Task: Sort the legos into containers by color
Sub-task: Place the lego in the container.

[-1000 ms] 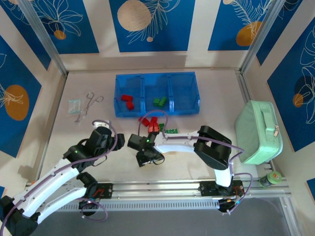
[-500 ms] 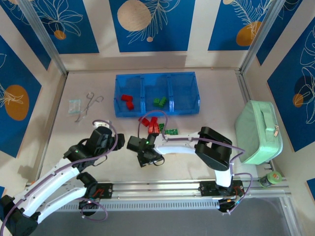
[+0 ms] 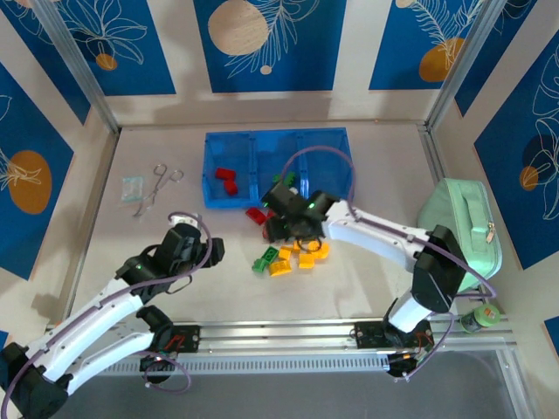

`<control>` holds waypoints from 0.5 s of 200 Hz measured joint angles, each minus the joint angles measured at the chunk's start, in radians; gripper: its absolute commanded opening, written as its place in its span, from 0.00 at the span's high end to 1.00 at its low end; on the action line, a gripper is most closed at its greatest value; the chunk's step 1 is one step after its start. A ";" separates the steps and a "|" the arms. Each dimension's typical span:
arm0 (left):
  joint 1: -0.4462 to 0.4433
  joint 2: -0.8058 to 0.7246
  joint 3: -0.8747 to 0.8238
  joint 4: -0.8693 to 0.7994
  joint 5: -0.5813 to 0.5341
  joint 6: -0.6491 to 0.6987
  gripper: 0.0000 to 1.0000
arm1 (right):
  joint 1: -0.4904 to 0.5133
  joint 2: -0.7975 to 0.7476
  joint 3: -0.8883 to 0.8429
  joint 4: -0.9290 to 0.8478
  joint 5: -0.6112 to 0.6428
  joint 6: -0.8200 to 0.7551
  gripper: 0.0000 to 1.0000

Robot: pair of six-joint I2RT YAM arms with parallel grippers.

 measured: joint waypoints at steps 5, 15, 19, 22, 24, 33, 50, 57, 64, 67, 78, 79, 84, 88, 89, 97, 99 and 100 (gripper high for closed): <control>0.000 0.013 -0.002 0.003 0.010 0.001 0.27 | -0.036 -0.009 0.000 0.000 -0.001 -0.013 0.44; 0.000 0.040 -0.007 0.014 0.030 0.002 0.26 | -0.103 -0.024 0.000 0.001 -0.003 -0.037 0.43; 0.000 0.049 -0.011 0.019 0.038 0.002 0.26 | -0.129 -0.027 0.000 0.001 -0.007 -0.047 0.44; 0.000 0.058 -0.014 0.024 0.044 0.002 0.26 | -0.148 -0.031 0.000 0.003 -0.008 -0.051 0.44; 0.000 0.061 -0.016 0.024 0.047 0.002 0.27 | -0.163 -0.032 0.000 0.004 -0.011 -0.057 0.43; 0.000 0.075 -0.026 0.035 0.065 0.003 0.27 | -0.222 -0.037 0.000 0.008 -0.028 -0.076 0.44; 0.000 0.087 -0.043 0.049 0.093 0.006 0.27 | -0.319 -0.031 0.003 0.023 -0.063 -0.106 0.44; -0.001 0.089 -0.047 0.054 0.101 0.007 0.27 | -0.353 -0.021 0.013 0.023 -0.076 -0.116 0.44; -0.001 0.089 -0.050 0.061 0.109 0.009 0.27 | -0.380 -0.005 0.027 0.026 -0.083 -0.127 0.44; -0.001 0.089 -0.051 0.064 0.111 0.009 0.27 | -0.388 0.003 0.034 0.027 -0.085 -0.130 0.44; -0.002 0.089 -0.054 0.076 0.121 0.009 0.27 | -0.414 0.040 0.066 0.029 -0.096 -0.144 0.44; -0.002 0.089 -0.054 0.077 0.121 0.009 0.27 | -0.418 0.045 0.072 0.029 -0.098 -0.145 0.44; -0.003 0.089 -0.055 0.085 0.126 0.009 0.27 | -0.428 0.066 0.091 0.030 -0.102 -0.151 0.44; -0.005 0.089 -0.056 0.089 0.128 0.009 0.27 | -0.435 0.082 0.105 0.030 -0.105 -0.156 0.44; -0.005 0.090 -0.056 0.090 0.129 0.009 0.27 | -0.438 0.089 0.111 0.031 -0.105 -0.158 0.44; -0.010 0.091 -0.058 0.097 0.135 0.008 0.27 | -0.452 0.126 0.143 0.031 -0.109 -0.166 0.44; -0.011 0.091 -0.058 0.099 0.135 0.008 0.27 | -0.455 0.136 0.153 0.029 -0.109 -0.169 0.44; -0.012 0.091 -0.058 0.100 0.135 0.008 0.27 | -0.456 0.139 0.156 0.028 -0.109 -0.169 0.44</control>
